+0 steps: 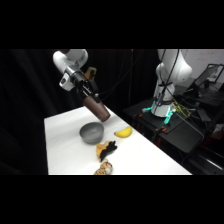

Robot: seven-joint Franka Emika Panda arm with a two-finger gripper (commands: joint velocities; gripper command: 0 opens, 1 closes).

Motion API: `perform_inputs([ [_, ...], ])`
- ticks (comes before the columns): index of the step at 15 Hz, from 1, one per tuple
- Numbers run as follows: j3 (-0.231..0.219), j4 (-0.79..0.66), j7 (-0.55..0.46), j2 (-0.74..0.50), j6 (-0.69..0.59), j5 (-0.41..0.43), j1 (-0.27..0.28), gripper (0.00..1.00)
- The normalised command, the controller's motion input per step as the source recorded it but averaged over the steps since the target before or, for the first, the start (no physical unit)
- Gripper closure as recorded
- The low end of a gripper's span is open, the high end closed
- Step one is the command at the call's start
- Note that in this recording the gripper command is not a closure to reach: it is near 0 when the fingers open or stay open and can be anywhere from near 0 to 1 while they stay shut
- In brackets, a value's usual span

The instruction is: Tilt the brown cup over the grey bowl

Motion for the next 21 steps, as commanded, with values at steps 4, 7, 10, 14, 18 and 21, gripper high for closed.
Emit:
perform_inputs([
  [4,0.108,0.91,0.16,0.62,-0.67,0.289,-0.224,0.17],
  [7,0.105,0.77,0.30,0.41,-0.48,0.232,-0.173,0.17],
  [10,0.068,0.55,0.27,0.17,-0.25,0.102,-0.085,0.17],
  [14,-0.035,0.10,0.10,-0.23,0.05,-0.112,0.066,0.18],
  [18,-0.172,-0.51,-0.07,-0.63,0.42,-0.465,0.345,0.18],
  [21,-0.135,-0.98,-0.03,-0.77,0.71,-0.540,0.525,0.19],
])
